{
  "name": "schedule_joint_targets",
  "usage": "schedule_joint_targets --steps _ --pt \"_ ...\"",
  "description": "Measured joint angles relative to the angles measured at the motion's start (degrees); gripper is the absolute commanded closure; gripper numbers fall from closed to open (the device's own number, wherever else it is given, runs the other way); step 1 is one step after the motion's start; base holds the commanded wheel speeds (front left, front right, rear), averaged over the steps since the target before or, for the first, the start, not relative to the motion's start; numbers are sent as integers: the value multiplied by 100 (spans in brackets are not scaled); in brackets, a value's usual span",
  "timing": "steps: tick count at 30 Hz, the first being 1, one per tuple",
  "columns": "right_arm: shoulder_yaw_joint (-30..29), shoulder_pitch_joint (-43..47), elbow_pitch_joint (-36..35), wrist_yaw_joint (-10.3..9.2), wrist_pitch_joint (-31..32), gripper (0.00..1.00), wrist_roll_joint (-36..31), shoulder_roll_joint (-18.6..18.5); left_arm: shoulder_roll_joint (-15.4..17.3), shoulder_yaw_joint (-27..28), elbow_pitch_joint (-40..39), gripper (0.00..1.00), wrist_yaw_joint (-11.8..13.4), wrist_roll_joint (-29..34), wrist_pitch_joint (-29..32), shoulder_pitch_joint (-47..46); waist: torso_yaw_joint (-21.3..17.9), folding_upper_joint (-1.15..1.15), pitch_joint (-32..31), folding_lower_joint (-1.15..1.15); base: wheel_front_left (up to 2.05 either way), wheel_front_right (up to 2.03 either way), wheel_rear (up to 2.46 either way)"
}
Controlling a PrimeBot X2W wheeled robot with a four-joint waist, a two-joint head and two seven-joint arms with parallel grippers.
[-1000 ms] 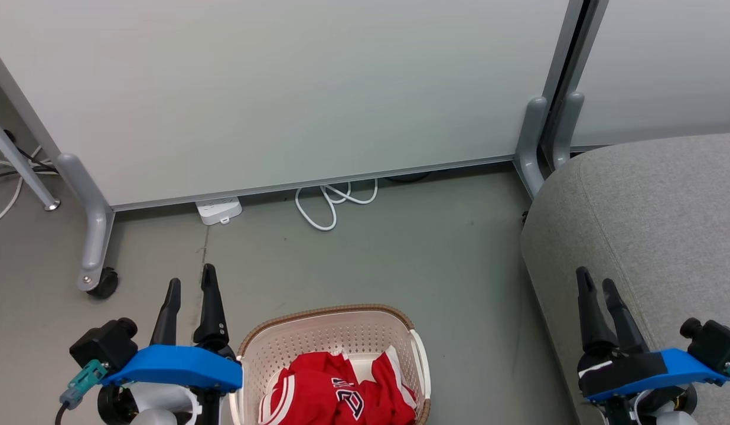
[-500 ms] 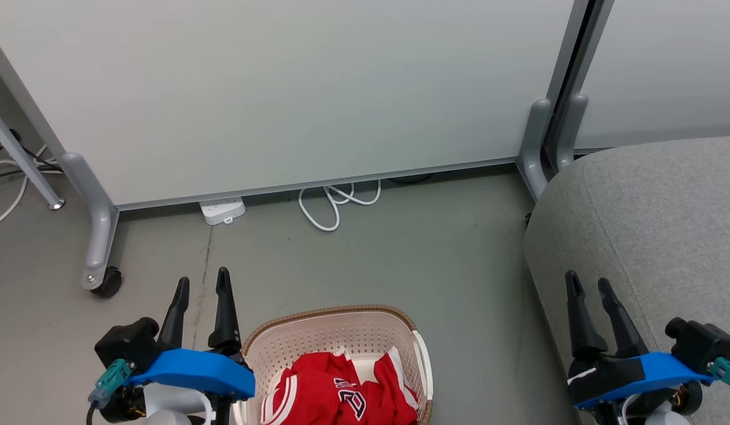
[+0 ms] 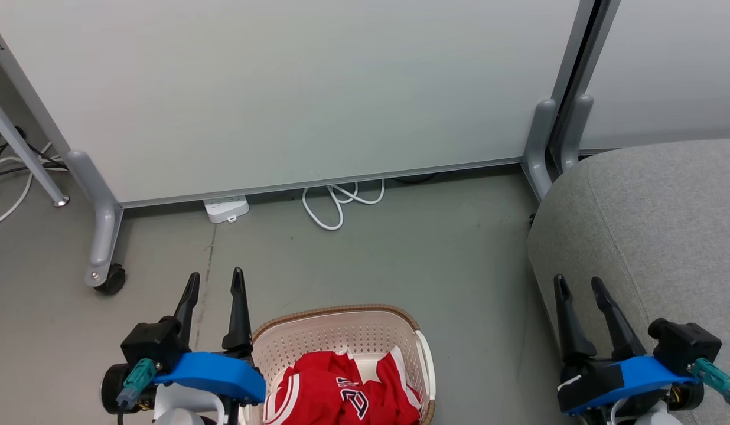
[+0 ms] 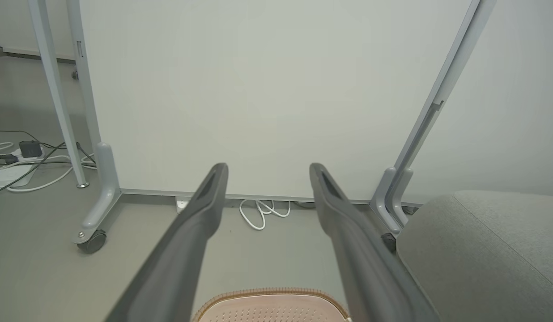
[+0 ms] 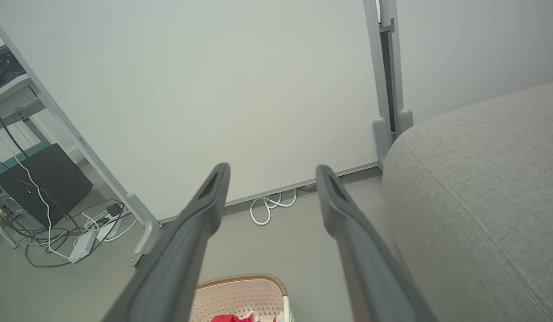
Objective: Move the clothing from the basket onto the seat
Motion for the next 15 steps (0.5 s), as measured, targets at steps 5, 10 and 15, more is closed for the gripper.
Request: schedule_joint_targets --steps 5,10,15 --pt "25 0 23 1 -62 0 -236 -2 3 -53 37 0 2 244 -65 -8 10 0 8 0 0 0 0" --pt "47 0 38 1 -121 0 -477 -4 5 -96 78 0 2 453 -123 -41 25 0 15 0 0 0 0" --pt "62 0 64 1 -187 0 -683 -5 9 -125 104 0 3 644 -183 -55 39 0 22 0 0 0 0"
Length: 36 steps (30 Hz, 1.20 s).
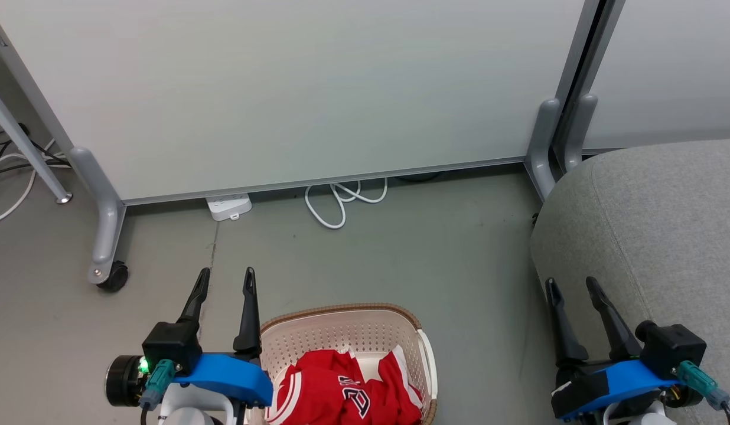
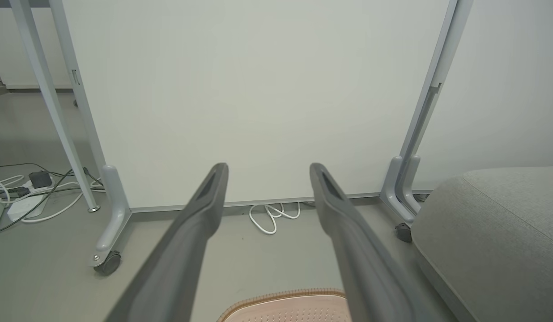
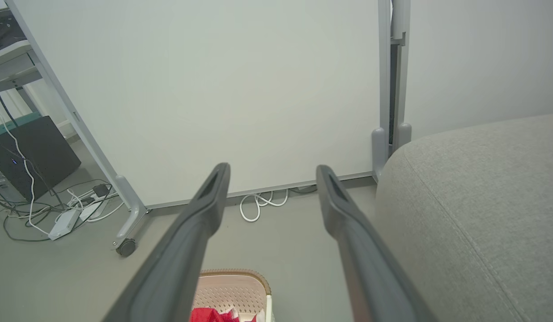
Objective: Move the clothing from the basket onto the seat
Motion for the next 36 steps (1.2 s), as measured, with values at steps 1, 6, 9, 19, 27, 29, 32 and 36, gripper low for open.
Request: schedule_joint_targets --steps 1,6,9,19,27,29,32,36 --pt "2 0 3 0 -2 0 -43 -1 0 -8 3 0 0 43 -7 -1 3 0 2 0 0 0 0" --pt "22 0 27 1 -58 0 -254 -2 2 -44 36 0 0 236 -58 -8 22 0 14 0 0 0 0" --pt "31 -1 44 1 -82 0 -366 -4 3 -64 56 0 0 341 -92 -13 33 0 17 0 0 0 0" --pt "69 -2 93 7 -180 0 -726 -8 7 -151 98 0 5 698 -183 -31 66 0 24 0 0 0 0" --pt "76 -7 113 7 -181 0 -731 -8 8 -157 134 0 4 694 -183 -46 86 0 34 0 0 0 0" --pt "76 -8 125 7 -182 0 -731 -8 8 -158 145 0 4 694 -183 -47 89 0 32 0 0 0 0" --pt "78 -13 132 7 -185 0 -731 -9 8 -158 159 0 4 692 -183 -48 90 0 30 0 0 0 0" --pt "89 -25 142 7 -186 0 -728 -9 9 -157 190 0 -13 689 -183 -49 80 0 34 0 0 0 0"
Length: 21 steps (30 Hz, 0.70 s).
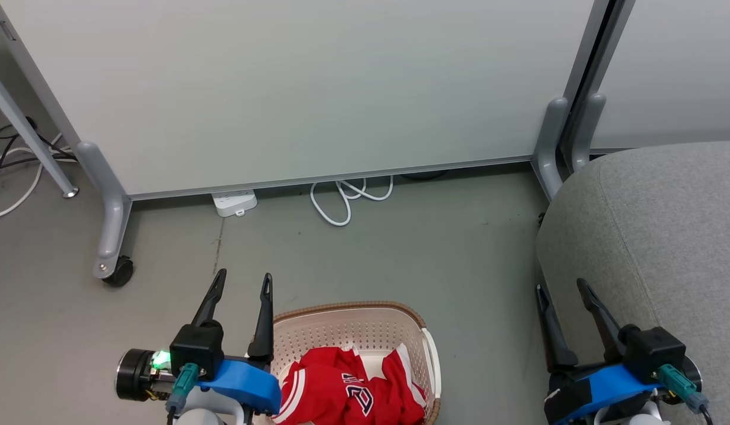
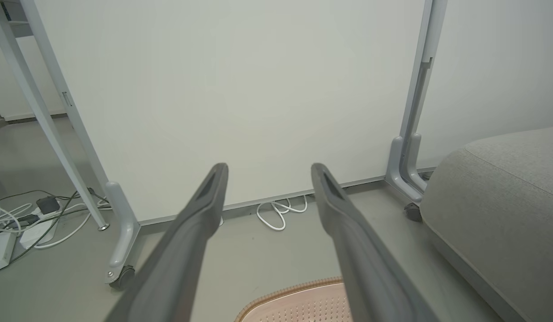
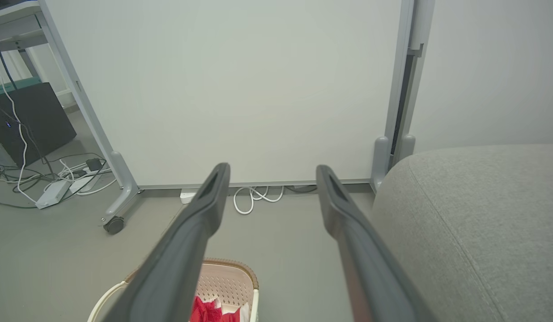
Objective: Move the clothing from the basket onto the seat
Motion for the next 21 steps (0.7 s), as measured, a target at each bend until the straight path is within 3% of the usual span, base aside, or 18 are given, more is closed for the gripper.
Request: schedule_joint_targets --steps 11,21 --pt "86 -117 -21 0 -1 0 -9 1 94 -283 572 0 -382 250 -1 -561 -131 0 249 0 0 0 0" --pt "222 -539 -113 0 -1 0 -7 -3 458 -1211 1666 0 -502 360 -2 -1468 -462 0 874 1 0 0 0"
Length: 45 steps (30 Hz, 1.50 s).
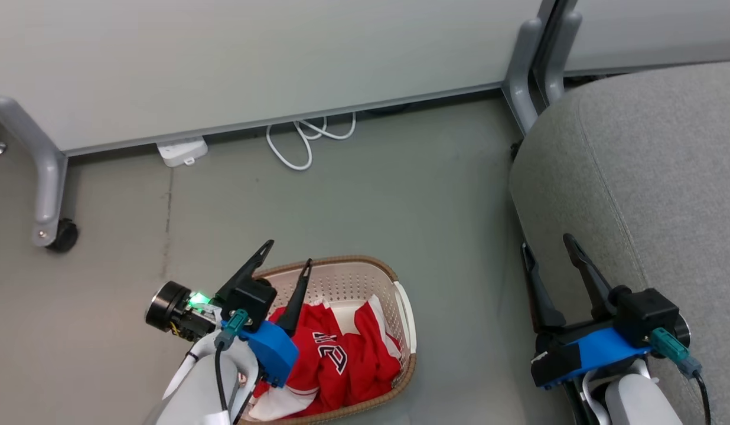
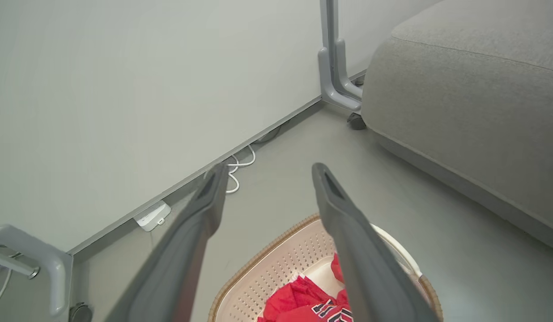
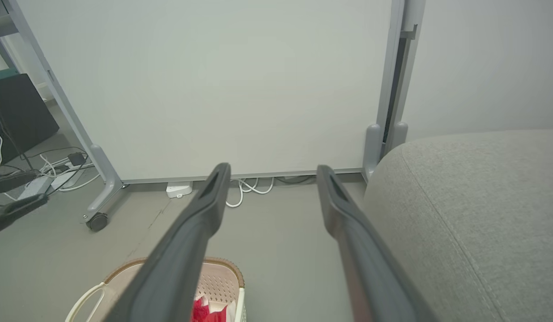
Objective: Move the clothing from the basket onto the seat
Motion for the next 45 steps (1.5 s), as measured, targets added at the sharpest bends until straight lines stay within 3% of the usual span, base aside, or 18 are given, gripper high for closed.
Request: schedule_joint_targets --steps 13,25,45 --pt "152 -665 -187 0 0 0 123 -5 589 -1822 1440 0 -26 -532 1 -1110 -586 0 1146 1 0 0 0" --pt "220 -1326 -438 0 0 0 220 -5 809 -3134 2865 0 -26 -961 2 -2011 -911 0 2358 1 0 0 0" --pt "358 -2224 -839 0 0 0 260 -5 1020 -4566 3567 0 -26 -1490 537 -3333 -1124 0 4100 1 0 0 0"
